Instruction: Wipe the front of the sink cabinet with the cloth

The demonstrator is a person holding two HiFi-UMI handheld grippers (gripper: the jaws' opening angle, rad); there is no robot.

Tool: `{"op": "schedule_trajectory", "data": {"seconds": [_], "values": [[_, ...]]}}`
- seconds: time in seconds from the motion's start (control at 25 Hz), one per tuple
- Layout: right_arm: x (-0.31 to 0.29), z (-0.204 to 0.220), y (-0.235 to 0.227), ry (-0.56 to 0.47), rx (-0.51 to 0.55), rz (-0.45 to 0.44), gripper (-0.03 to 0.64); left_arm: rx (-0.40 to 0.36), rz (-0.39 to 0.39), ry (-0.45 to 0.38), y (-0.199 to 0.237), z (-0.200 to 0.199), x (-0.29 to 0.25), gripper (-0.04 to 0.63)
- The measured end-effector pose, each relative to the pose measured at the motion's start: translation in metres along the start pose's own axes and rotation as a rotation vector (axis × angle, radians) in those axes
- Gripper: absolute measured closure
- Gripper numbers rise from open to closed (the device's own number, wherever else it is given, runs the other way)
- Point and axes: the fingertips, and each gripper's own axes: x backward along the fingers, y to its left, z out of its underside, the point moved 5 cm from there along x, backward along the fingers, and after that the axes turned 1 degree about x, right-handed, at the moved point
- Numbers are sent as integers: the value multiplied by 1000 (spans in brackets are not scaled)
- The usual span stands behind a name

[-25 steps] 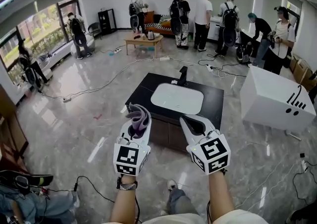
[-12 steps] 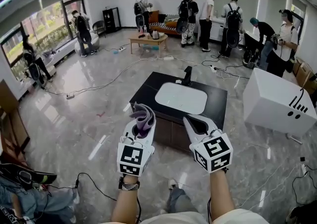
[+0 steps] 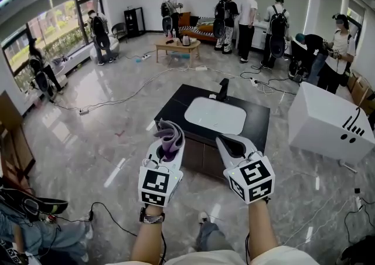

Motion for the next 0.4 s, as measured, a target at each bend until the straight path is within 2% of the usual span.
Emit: {"op": "schedule_trajectory", "data": {"seconds": [0.4], "values": [[0, 1, 5, 10, -3, -2, 612, 6, 11, 7, -3, 5, 2, 541]]}}
